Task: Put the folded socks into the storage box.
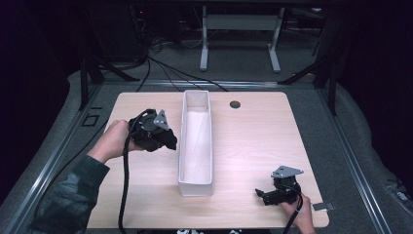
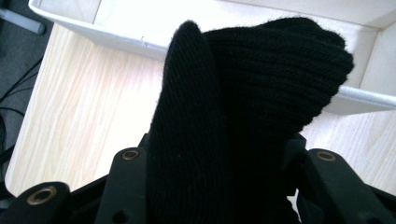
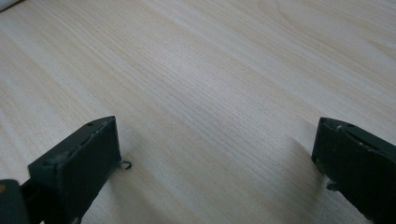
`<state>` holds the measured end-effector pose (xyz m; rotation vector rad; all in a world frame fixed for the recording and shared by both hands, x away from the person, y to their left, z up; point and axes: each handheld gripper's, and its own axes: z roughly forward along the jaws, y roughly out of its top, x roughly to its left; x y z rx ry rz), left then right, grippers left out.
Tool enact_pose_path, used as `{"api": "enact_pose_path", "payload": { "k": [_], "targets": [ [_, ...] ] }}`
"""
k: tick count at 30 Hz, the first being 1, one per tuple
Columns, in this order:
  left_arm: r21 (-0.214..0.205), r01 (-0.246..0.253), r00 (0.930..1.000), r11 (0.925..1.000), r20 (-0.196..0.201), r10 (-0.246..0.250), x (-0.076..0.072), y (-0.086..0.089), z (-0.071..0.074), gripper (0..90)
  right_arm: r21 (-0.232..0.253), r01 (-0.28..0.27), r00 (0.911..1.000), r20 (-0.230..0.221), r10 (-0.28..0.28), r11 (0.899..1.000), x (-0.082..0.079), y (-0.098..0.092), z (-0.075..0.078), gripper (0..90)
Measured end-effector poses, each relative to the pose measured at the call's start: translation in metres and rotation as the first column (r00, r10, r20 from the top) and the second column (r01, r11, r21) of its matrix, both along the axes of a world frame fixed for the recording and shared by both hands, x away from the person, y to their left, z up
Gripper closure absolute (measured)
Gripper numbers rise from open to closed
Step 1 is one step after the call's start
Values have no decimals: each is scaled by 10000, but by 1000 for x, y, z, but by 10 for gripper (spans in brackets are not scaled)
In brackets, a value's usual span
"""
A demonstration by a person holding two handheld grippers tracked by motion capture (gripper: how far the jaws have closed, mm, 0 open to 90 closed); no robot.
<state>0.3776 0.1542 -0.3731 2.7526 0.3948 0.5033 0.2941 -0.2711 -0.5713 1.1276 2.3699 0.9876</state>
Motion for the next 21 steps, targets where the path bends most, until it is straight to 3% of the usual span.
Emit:
{"api": "enact_pose_path", "payload": {
  "k": [21],
  "targets": [
    [-192,816,9965,9965,-172,-819,3,-32,-3,535,-6,30,10000,1,-30,10000,0,0,0,4]
  ]
}}
